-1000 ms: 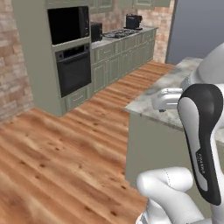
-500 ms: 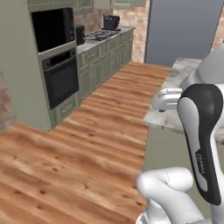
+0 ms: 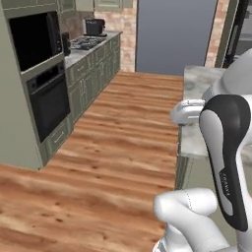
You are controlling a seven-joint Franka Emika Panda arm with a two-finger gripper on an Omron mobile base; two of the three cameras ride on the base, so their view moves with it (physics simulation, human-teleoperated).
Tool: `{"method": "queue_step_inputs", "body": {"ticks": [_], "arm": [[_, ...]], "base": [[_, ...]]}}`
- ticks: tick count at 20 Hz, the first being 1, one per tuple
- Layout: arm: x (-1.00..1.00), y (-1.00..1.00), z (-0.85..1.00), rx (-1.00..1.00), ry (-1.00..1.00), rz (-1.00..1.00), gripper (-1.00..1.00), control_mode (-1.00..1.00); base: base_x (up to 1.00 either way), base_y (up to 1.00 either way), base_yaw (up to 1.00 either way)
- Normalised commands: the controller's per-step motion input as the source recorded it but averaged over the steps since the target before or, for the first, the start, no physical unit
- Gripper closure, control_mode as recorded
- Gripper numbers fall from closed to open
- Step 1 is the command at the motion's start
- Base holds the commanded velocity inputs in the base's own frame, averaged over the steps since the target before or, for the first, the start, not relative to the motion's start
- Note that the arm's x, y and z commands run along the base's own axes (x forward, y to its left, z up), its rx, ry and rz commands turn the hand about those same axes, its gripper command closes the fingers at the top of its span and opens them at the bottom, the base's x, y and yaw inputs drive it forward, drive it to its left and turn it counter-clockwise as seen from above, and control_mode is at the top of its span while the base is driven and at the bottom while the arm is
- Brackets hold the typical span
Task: There is a bowl on the dining counter. Grab a lemon wedge from the fridge and place it in the bowl. Then get the liquor bottle and glass cup from the cabinet and place them next to the bowl.
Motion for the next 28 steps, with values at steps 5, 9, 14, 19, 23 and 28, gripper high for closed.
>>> {"method": "queue_step_inputs", "body": {"ticks": [5,9,14,19,23,28], "arm": [[0.0,0.0,0.0,0.0,0.0,0.0,-1.0,1.0],[0.0,0.0,0.0,0.0,0.0,0.0,-1.0,1.0],[0.0,0.0,0.0,0.0,0.0,0.0,-1.0,1.0],[0.0,0.0,0.0,0.0,0.0,0.0,-1.0,1.0],[0.0,0.0,0.0,0.0,0.0,0.0,-1.0,1.0],[0.0,0.0,0.0,0.0,0.0,0.0,-1.0,1.0]], "base": [[0.82,0.41,-0.36],[0.84,0.39,-0.37],[0.74,0.5,-0.38],[0.41,0.85,-0.33],[0.38,1.0,-0.28],[0.78,0.78,-0.24]]}}
